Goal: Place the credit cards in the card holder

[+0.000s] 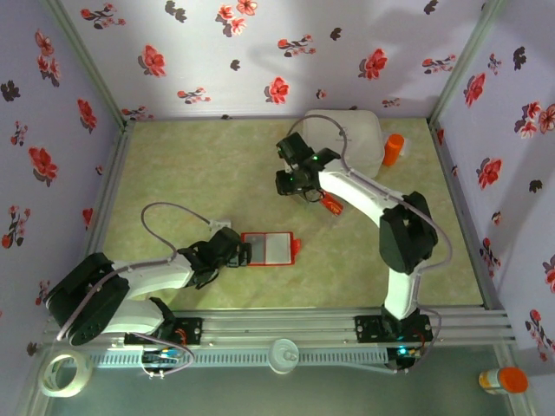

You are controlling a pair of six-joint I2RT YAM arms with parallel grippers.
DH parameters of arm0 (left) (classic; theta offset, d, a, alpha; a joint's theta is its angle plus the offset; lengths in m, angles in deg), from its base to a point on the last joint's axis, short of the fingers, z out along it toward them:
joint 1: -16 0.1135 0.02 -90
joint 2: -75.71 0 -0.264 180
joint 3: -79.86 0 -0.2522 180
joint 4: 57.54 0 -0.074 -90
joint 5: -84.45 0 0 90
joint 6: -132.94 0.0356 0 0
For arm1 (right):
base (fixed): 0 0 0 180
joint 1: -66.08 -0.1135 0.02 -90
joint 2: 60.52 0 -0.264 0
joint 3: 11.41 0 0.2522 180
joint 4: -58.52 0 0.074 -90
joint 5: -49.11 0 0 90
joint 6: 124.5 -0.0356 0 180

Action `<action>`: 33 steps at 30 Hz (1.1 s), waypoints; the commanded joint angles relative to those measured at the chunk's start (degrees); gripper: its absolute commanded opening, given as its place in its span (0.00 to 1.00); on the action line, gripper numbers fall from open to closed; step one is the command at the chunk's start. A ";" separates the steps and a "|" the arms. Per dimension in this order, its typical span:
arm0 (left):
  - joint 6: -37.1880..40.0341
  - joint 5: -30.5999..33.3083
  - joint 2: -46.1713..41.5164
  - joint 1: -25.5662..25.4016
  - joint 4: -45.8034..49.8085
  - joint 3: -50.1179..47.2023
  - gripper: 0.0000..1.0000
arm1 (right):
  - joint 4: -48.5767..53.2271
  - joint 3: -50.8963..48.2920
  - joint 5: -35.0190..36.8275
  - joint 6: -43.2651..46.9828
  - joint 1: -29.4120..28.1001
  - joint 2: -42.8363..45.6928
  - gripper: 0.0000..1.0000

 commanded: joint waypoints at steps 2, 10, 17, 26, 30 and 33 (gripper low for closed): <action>-1.15 -1.68 2.49 0.19 0.93 -1.34 1.00 | 11.45 5.56 7.28 7.98 -0.62 -6.02 0.33; -1.25 -1.52 2.58 0.19 0.84 -1.34 1.00 | 13.82 9.74 12.30 10.43 -1.92 -11.13 0.33; -1.17 -1.55 2.72 0.19 0.72 -1.25 1.00 | 14.10 10.89 15.15 11.46 -2.39 -13.93 0.32; -1.17 -1.59 2.58 0.20 0.70 -1.16 1.00 | 15.14 14.02 18.84 12.82 -2.48 -16.87 0.29; -1.13 -1.55 2.41 0.19 0.71 -1.16 1.00 | 15.36 15.03 18.80 12.90 -2.48 -17.57 0.25; -1.19 -1.58 2.26 0.19 0.80 -1.17 1.00 | 15.63 15.73 18.64 12.98 -2.48 -18.31 0.22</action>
